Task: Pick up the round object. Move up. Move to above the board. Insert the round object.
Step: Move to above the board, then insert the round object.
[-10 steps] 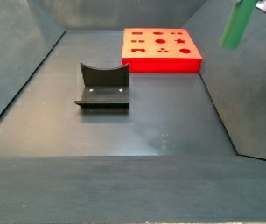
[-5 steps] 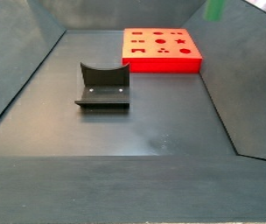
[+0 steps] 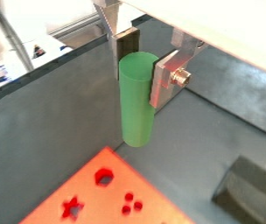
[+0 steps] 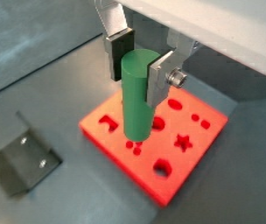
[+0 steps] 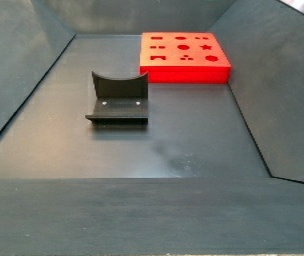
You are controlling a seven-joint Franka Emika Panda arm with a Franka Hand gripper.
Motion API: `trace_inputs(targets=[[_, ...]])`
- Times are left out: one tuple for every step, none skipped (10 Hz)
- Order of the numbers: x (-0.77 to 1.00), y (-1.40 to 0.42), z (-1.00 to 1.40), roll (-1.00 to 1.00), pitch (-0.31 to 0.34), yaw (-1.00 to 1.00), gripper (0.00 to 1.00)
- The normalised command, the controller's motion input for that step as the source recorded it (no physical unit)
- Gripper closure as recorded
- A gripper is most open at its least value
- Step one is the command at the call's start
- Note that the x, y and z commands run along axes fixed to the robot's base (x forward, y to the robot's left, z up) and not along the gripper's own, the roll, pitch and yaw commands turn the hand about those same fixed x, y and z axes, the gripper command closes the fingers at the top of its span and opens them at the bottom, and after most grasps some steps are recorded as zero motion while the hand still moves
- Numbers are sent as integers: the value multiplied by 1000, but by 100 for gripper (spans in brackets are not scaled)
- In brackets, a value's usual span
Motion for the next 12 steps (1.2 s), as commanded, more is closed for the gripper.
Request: trace_inputs(targets=[[569,-1000,209,9,114,12,100],[589,-1000,209,10,135,9,100],[620,-1000,213,21,141,9,100],[639,-1000,211,46,145,11,100],[543,-786,168,84,151,11,100],[402,-532,111,94,149,12,100],[274,-329,71,87,134,9,100],[150,-171,43,74,97,9,100],[0,0,-23,0,0,0,100],[-46,0,-9,0,0,-17,100],[-429,194,-211,30,-66,-126,100],[-629,360,-617,240,-134,-171,100]])
